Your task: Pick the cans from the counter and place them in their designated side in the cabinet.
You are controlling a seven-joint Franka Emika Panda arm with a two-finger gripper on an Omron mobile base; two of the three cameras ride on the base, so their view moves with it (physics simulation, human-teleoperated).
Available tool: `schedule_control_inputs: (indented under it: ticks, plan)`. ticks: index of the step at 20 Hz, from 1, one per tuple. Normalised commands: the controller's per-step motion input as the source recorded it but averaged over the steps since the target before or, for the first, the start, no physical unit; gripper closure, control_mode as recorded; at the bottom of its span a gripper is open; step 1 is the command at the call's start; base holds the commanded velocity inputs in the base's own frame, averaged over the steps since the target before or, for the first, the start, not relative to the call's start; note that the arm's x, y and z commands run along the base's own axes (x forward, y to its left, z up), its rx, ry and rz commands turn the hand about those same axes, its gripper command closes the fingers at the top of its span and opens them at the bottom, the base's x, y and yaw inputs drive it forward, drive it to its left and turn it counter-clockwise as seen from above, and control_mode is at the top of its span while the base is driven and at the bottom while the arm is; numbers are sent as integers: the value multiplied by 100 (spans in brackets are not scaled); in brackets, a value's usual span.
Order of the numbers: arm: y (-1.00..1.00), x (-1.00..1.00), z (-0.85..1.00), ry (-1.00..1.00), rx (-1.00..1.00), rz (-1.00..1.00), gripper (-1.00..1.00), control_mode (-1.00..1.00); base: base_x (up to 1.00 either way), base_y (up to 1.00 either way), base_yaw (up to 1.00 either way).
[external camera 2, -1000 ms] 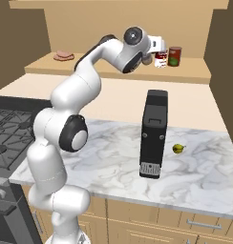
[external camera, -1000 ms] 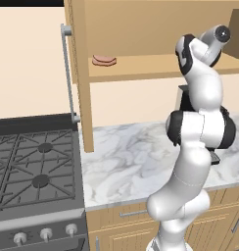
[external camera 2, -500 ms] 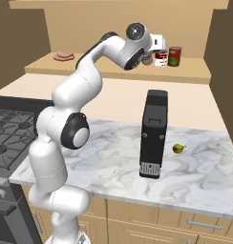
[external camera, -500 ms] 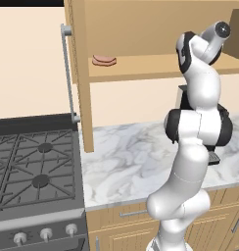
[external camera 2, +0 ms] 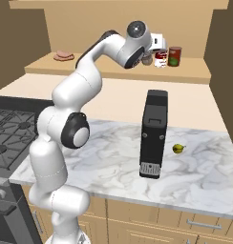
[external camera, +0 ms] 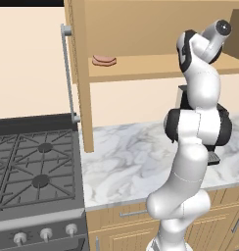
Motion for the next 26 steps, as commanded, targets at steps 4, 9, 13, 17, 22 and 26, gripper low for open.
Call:
schedule_control_inputs:
  ticks: [4, 9, 13, 17, 22, 26]
  plan:
    - [-3, 3, -6, -2, 0, 4, -100, -100, 0, 0, 0]
    - [0, 10, 0, -11, 0, 7, -100, -100, 0, 0, 0]
    - [0, 11, 0, -12, 0, 7, -100, -100, 0, 0, 0]
    - [0, 17, 0, -11, 0, 7, -100, -100, 0, 0, 0]
    - [0, 24, -4, -10, 0, 7, -100, -100, 0, 0, 0]
    - [0, 16, 1, -10, 0, 7, -100, -100, 0, 0, 0]
